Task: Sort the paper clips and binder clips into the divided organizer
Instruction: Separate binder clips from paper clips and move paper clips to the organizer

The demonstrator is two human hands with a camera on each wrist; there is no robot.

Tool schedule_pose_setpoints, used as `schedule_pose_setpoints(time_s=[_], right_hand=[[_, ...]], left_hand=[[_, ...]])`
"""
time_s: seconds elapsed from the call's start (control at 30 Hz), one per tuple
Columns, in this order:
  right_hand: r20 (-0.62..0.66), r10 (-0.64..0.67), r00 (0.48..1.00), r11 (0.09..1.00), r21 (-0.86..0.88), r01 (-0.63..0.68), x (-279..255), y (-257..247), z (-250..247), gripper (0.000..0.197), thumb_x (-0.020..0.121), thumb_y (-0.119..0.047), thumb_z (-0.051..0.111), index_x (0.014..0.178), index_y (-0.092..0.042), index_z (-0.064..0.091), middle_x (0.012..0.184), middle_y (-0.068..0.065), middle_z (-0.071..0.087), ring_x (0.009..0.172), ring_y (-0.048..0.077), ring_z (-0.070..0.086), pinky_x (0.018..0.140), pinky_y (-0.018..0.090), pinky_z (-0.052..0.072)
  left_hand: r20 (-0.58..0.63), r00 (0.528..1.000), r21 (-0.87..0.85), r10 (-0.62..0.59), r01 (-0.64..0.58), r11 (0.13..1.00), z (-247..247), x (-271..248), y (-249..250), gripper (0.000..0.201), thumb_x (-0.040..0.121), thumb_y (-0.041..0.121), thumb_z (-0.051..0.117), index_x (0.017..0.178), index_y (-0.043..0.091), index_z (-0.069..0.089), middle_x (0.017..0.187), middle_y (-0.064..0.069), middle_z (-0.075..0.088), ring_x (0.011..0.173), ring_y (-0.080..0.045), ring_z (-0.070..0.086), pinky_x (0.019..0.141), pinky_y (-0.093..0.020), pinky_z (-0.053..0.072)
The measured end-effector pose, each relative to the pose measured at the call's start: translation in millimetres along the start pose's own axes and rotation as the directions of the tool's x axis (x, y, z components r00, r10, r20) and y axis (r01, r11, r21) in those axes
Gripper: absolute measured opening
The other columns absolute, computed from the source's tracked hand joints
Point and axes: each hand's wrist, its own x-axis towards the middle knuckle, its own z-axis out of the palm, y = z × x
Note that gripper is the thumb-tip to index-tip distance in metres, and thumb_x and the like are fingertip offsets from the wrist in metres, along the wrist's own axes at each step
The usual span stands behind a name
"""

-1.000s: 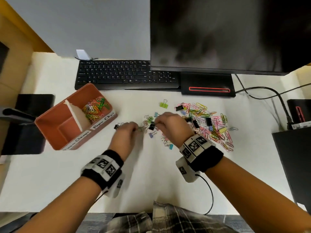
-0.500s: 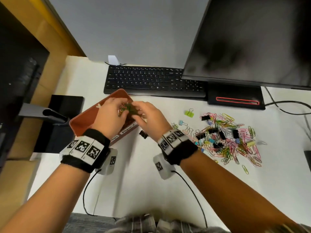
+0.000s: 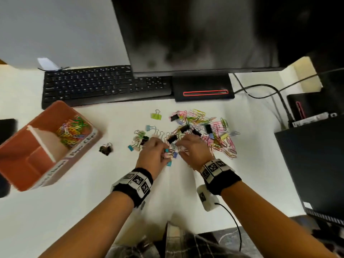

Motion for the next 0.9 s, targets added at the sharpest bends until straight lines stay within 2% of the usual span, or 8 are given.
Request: schedule_pose_setpoints(time_s=[0.13,0.2,0.3,0.47,0.6,0.77,0.83,0.9], right_hand=[[0.076,0.095,0.993,0.988,-0.125,-0.085,-7.0,15.8,-12.6,0.049,0.08,-0.03,0.065,0.125,-0.036,0.048,0.139,0.0,0.039,0.124,0.024,0.041,0.105,0.051,0.033],[0.071,0.119,0.99,0.989,-0.102,-0.111,-10.3,19.1,-14.8,0.052,0.079,-0.031,0.066,0.127,-0.038,0.045,0.141,-0.001,0.035,0.128,0.025,0.036,0.108,0.054,0.028],[0.009,0.014,1.0,0.997,-0.071,-0.013,-12.8,16.2,-9.8,0.046,0.078,-0.027,0.066,0.121,-0.031,0.054,0.132,0.0,0.045,0.122,0.025,0.04,0.102,0.051,0.034],[0.077,-0.131,0.988,0.991,-0.014,0.133,0.2,-6.4,3.3,0.038,0.081,-0.027,0.065,0.118,-0.023,0.057,0.119,0.002,0.057,0.114,0.025,0.049,0.091,0.038,0.035],[0.134,-0.072,0.988,0.996,-0.038,0.078,11.5,-15.1,13.6,0.041,0.08,-0.023,0.067,0.119,-0.02,0.053,0.116,0.005,0.059,0.113,0.026,0.049,0.091,0.037,0.038],[0.078,-0.096,0.992,0.993,0.07,0.09,6.5,-4.8,9.0,0.033,0.081,-0.004,0.058,0.111,-0.018,0.06,0.092,0.003,0.068,0.092,0.025,0.061,0.092,0.039,0.044],[0.06,-0.086,0.994,0.995,0.063,0.083,-0.7,3.6,4.5,0.029,0.083,-0.006,0.057,0.109,-0.02,0.061,0.091,-0.001,0.066,0.091,0.021,0.061,0.098,0.04,0.037],[0.043,-0.076,0.996,0.996,0.054,0.073,-5.8,11.6,0.4,0.028,0.085,-0.005,0.055,0.108,-0.02,0.06,0.095,-0.001,0.065,0.09,0.02,0.06,0.1,0.042,0.032]], left_hand=[[-0.019,0.998,-0.087,-0.061,0.059,0.994,-0.4,-6.4,-12.1,0.041,0.064,-0.001,0.079,0.101,0.007,0.064,0.133,-0.009,0.039,0.111,-0.013,0.041,0.088,0.004,0.027],[-0.04,0.998,-0.097,-0.052,0.048,0.994,-5.9,-11.8,-21.0,0.042,0.063,-0.003,0.079,0.1,0.009,0.063,0.137,-0.009,0.036,0.118,-0.018,0.042,0.094,-0.007,0.034],[-0.025,0.997,-0.097,-0.069,0.066,0.993,-12.0,-17.6,-28.1,0.046,0.068,0.002,0.078,0.109,0.013,0.061,0.137,-0.007,0.036,0.102,-0.018,0.052,0.09,-0.029,0.048],[-0.08,0.994,-0.079,-0.071,0.065,0.995,-6.5,-7.9,-16.4,0.041,0.073,0.02,0.077,0.11,0.01,0.063,0.118,-0.007,0.048,0.094,-0.014,0.051,0.088,-0.026,0.044],[-0.044,0.988,-0.051,-0.148,0.146,0.988,0.5,0.4,-9.9,0.027,0.072,0.008,0.073,0.098,0.006,0.067,0.099,-0.012,0.057,0.086,-0.027,0.06,0.081,-0.034,0.05],[-0.209,0.95,-0.178,-0.23,0.195,0.965,-8.0,-8.5,-14.6,0.009,0.073,0.001,0.07,0.075,0.01,0.068,0.08,0.003,0.057,0.071,-0.009,0.052,0.066,0.001,0.035],[-0.252,0.935,-0.212,-0.251,0.2,0.957,-16.1,-15.2,-19.7,0.01,0.074,0.001,0.068,0.074,0.011,0.067,0.08,0.004,0.06,0.072,-0.008,0.054,0.071,-0.002,0.038],[-0.262,0.918,-0.255,-0.298,0.232,0.939,-24.7,-21.7,-27.2,0.01,0.075,0.003,0.069,0.073,0.013,0.065,0.081,0.002,0.062,0.075,-0.013,0.059,0.074,-0.017,0.045]])
